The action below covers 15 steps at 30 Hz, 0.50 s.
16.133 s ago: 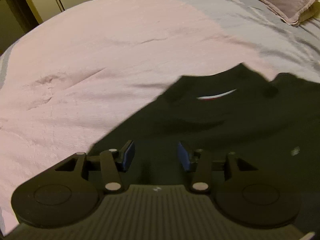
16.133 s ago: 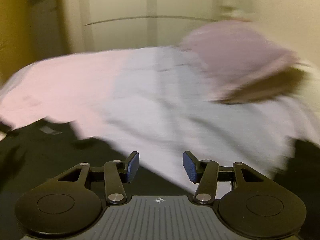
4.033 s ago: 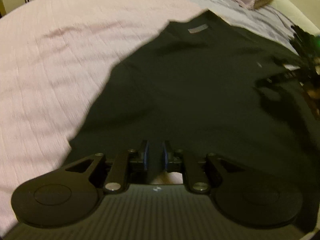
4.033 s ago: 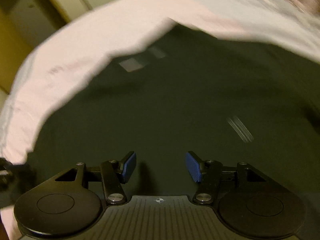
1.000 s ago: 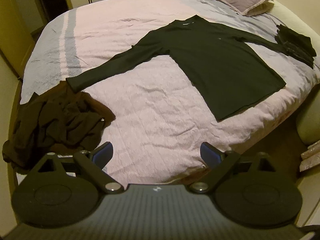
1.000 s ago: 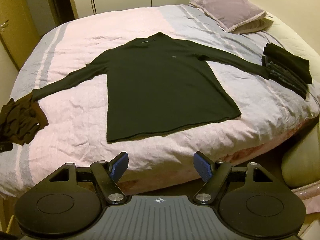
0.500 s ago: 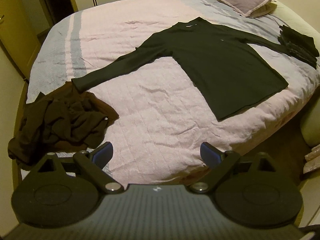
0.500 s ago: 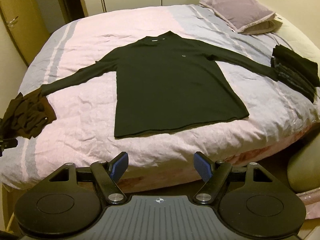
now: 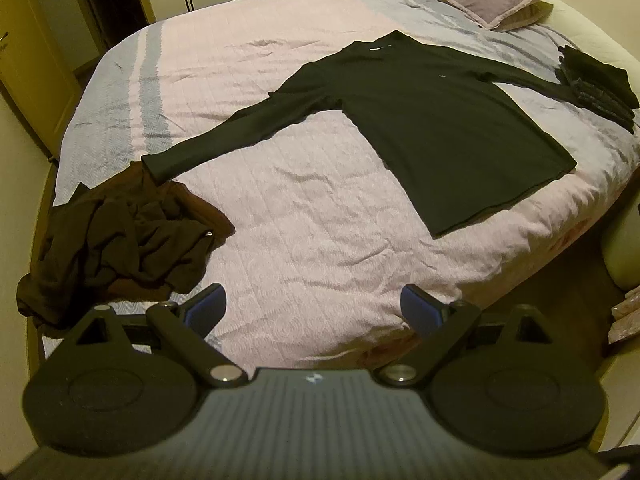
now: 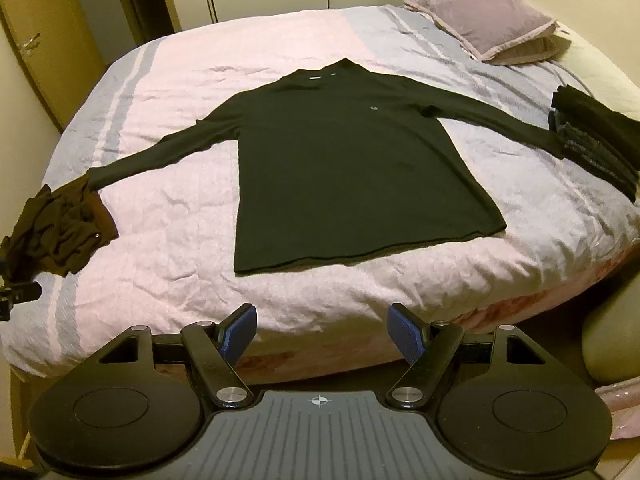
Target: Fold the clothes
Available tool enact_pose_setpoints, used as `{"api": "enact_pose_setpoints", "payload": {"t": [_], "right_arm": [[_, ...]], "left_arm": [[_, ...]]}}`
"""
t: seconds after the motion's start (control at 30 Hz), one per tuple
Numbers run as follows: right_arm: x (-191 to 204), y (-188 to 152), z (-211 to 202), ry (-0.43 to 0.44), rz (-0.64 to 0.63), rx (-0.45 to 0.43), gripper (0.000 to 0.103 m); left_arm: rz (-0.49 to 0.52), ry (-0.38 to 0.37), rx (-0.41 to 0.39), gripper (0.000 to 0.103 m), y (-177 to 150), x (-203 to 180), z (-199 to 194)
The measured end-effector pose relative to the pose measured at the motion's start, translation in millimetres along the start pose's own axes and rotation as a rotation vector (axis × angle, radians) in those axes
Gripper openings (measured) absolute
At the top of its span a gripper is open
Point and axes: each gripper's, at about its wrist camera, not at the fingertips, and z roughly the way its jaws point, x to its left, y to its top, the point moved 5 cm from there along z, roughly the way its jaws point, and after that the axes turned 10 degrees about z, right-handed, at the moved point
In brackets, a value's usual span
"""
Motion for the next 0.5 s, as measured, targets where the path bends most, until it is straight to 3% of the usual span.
{"api": "enact_pose_setpoints", "payload": {"t": [0.5], "right_arm": [[-5.2,12.6,8.4,0.046,-0.066,-0.006,0.075]], "left_arm": [[-0.055,0.07,-0.024,0.092,2.7,-6.5,-6.1]]}}
